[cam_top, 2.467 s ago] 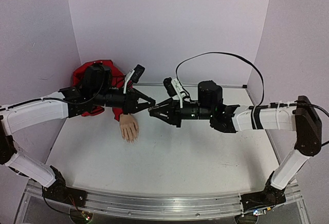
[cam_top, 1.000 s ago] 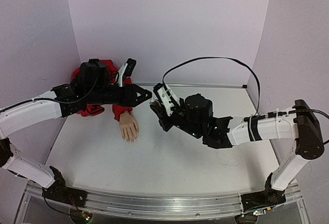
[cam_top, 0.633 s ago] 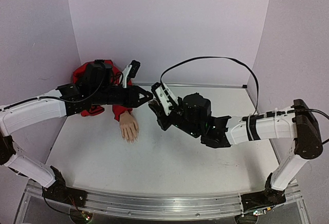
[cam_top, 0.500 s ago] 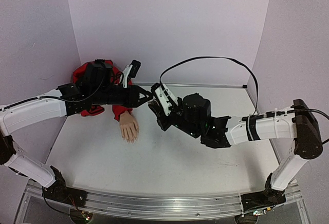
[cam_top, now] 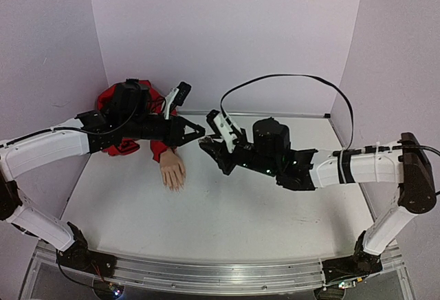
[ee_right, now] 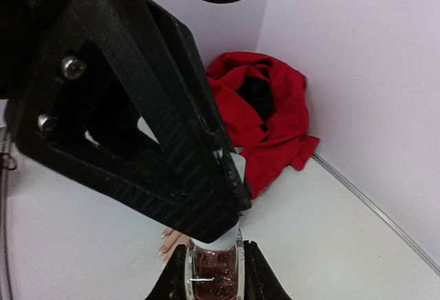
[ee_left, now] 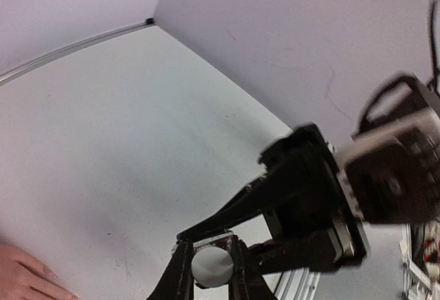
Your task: Paint the nails
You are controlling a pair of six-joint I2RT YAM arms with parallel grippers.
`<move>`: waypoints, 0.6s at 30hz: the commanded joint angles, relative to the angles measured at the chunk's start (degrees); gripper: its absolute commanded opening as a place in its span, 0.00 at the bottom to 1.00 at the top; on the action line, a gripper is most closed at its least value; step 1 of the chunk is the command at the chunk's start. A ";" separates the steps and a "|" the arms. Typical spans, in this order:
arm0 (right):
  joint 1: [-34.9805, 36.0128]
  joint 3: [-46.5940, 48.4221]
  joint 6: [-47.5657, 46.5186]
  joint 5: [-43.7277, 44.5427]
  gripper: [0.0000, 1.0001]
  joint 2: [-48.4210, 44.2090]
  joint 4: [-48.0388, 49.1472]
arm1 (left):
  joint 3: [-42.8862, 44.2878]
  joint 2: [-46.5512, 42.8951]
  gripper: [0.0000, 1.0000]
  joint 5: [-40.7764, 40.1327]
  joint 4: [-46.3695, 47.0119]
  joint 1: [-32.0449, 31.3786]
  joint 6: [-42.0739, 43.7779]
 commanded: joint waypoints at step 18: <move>-6.97 -2.43 7.35 -29.15 0.00 -10.31 1.70 | 0.04 -3.32 0.34 26.73 2.85 -1.23 9.24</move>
